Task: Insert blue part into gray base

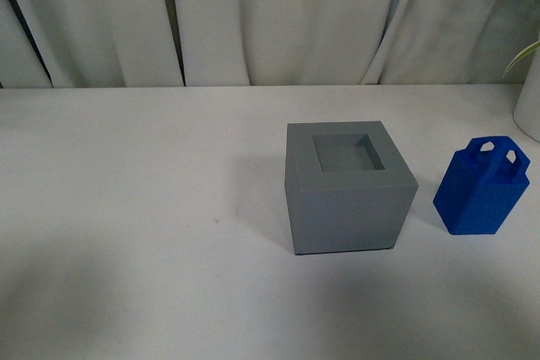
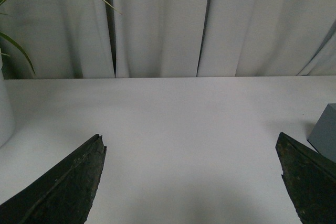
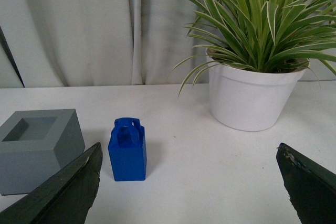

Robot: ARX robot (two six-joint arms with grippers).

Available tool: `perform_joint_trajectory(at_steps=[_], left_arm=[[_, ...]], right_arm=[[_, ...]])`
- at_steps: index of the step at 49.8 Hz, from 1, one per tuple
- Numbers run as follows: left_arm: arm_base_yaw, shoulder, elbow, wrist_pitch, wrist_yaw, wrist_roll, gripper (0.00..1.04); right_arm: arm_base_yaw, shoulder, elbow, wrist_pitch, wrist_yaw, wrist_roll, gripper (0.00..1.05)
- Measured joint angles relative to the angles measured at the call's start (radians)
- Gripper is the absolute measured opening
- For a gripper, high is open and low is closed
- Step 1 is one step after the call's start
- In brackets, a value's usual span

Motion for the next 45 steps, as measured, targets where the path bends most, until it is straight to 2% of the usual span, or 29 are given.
perform_joint_trajectory(at_steps=[45], left_arm=[[0.000, 0.000, 0.000, 0.000, 0.000, 0.000, 0.99]], right_arm=[[0.000, 0.000, 0.000, 0.000, 0.000, 0.000, 0.97]])
